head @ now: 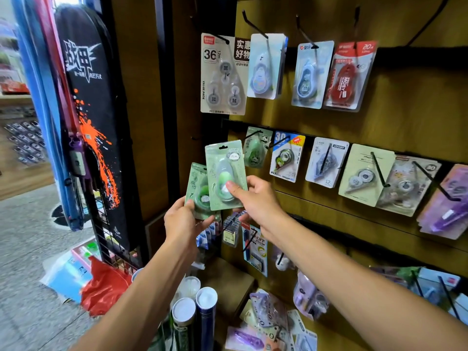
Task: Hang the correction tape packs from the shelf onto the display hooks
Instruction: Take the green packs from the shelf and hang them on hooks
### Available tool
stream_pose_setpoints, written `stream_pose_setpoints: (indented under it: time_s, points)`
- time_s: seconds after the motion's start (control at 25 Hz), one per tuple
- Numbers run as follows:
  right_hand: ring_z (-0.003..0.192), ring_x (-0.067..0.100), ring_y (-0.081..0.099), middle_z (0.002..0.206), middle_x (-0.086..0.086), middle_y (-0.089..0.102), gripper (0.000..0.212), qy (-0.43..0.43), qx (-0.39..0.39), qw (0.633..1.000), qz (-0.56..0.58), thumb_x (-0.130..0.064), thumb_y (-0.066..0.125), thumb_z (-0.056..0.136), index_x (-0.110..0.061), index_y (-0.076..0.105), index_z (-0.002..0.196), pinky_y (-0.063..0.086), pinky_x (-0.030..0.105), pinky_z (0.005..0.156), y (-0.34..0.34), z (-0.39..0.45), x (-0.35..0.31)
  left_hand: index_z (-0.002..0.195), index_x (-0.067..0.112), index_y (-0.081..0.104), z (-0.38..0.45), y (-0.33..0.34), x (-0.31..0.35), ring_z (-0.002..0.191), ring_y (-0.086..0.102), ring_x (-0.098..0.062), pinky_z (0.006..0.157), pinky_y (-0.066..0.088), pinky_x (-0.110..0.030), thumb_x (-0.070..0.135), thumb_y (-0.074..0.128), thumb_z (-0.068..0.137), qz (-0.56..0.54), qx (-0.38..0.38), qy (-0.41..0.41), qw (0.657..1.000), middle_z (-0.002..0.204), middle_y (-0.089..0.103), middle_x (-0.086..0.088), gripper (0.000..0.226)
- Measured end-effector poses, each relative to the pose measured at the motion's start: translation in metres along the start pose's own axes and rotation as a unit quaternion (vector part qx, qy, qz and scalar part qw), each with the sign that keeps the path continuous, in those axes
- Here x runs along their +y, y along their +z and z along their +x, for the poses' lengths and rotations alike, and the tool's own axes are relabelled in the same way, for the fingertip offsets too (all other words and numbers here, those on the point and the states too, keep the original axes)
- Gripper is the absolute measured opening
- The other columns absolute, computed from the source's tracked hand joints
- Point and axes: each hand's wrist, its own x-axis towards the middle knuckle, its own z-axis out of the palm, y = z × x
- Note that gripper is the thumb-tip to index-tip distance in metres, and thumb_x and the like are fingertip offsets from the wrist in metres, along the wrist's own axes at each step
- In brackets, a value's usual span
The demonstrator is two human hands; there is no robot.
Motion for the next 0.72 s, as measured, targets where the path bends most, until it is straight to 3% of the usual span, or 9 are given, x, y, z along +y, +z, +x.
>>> stream_pose_setpoints:
  time_s: [0.12, 0.24, 0.44, 0.6, 0.72]
  points:
    - [0.065, 0.015, 0.066, 0.104, 0.002, 0.069, 0.042, 0.045, 0.035, 0.998, -0.028, -0.039, 0.067, 0.090, -0.011, 0.059, 0.121, 0.047, 0.023, 0.041, 0.002, 0.015, -0.004, 0.107, 0.014, 0.064, 0.002, -0.001, 0.000, 0.089, 0.067, -0.023, 0.055, 0.059, -0.025, 0.012, 0.038, 0.103, 0.007, -0.001, 0.004, 1.000, 0.110, 0.067, -0.013, 0.026]
    - [0.062, 0.016, 0.063, 0.098, 0.001, 0.066, 0.040, 0.046, 0.068, 0.996, -0.038, -0.041, 0.068, 0.088, -0.012, 0.059, 0.114, 0.044, 0.024, 0.041, 0.004, 0.024, -0.005, 0.104, 0.017, 0.065, 0.003, -0.002, 0.001, 0.092, 0.067, -0.024, 0.056, 0.059, -0.026, 0.013, 0.039, 0.103, 0.008, -0.003, 0.008, 1.000, 0.113, 0.066, -0.013, 0.026]
    - [0.083, 0.027, 0.065, 0.108, -0.001, 0.057, 0.045, -0.019, 0.149, 0.984, -0.097, -0.041, 0.072, 0.080, -0.029, 0.037, 0.105, 0.053, 0.038, 0.060, 0.000, 0.029, -0.001, 0.101, 0.019, 0.065, 0.002, 0.001, 0.001, 0.093, 0.067, -0.025, 0.057, 0.059, -0.026, 0.013, 0.039, 0.103, 0.009, -0.012, 0.013, 1.000, 0.112, 0.066, -0.011, 0.027]
    - [0.063, 0.014, 0.044, 0.080, -0.007, 0.049, 0.020, -0.120, 0.161, 0.965, -0.171, -0.024, 0.065, 0.087, -0.020, 0.046, 0.094, 0.034, 0.027, 0.050, -0.003, 0.034, 0.009, 0.094, 0.022, 0.065, 0.009, 0.004, 0.000, 0.094, 0.067, -0.026, 0.057, 0.060, -0.026, 0.013, 0.040, 0.103, 0.009, -0.010, 0.012, 1.000, 0.110, 0.065, -0.009, 0.028]
    - [0.056, 0.010, 0.043, 0.075, -0.007, 0.054, 0.011, -0.161, 0.182, 0.951, -0.189, -0.022, 0.063, 0.089, -0.018, 0.053, 0.088, 0.033, 0.027, 0.049, -0.002, 0.041, 0.017, 0.093, 0.021, 0.065, 0.019, 0.005, -0.004, 0.091, 0.067, -0.025, 0.058, 0.061, -0.027, 0.012, 0.041, 0.103, 0.010, -0.011, 0.012, 1.000, 0.111, 0.065, -0.011, 0.028]
